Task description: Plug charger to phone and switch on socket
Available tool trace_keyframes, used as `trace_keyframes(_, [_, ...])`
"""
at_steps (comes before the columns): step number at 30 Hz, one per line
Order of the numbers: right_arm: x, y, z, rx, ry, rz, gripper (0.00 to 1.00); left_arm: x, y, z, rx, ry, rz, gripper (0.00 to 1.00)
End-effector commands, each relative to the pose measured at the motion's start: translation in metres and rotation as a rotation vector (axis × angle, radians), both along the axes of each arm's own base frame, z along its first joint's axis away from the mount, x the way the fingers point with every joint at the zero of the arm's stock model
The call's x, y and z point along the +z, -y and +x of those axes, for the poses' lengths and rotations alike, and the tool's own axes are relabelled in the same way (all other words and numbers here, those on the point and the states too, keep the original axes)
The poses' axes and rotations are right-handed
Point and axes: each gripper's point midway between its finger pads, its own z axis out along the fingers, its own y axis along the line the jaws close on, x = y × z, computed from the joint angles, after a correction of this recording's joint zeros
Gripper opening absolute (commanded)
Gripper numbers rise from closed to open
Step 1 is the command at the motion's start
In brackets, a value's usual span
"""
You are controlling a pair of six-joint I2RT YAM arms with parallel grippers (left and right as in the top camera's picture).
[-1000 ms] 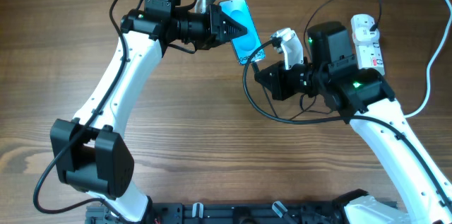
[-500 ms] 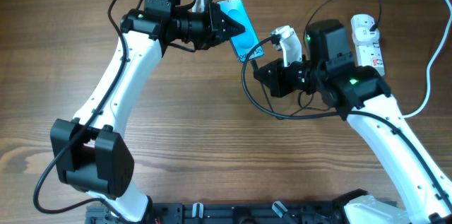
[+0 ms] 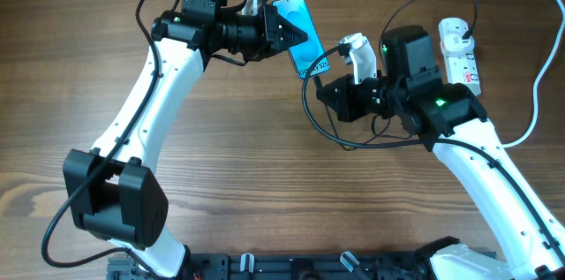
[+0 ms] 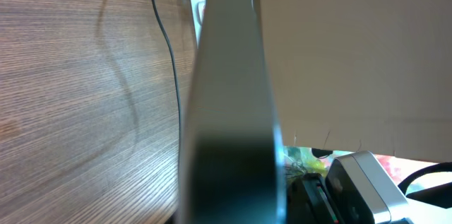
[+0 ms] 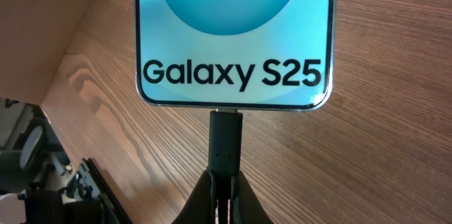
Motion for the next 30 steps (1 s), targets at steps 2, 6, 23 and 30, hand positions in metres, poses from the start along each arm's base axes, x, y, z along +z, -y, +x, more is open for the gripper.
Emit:
trace_keyframes(2, [0.029,-0.006,0.015,0.0,0.107,0.052,0.49,0.01,0.037,-0.045,-0.175,-0.062,-0.087,0.04])
trace_keyframes(6, [0.029,-0.007,0.016,0.0,0.11,0.053,0.96,0.011,0.037,-0.044,-0.175,-0.055,-0.09,0.04])
trace_keyframes(23, [0.03,0.005,0.022,-0.049,0.127,0.024,1.0,0.005,-0.022,0.002,0.004,-0.035,-0.061,0.04])
trace_keyframes(30, [0.026,0.017,0.029,-0.131,0.091,0.015,1.0,-0.022,-0.079,0.035,0.172,0.033,0.122,0.04])
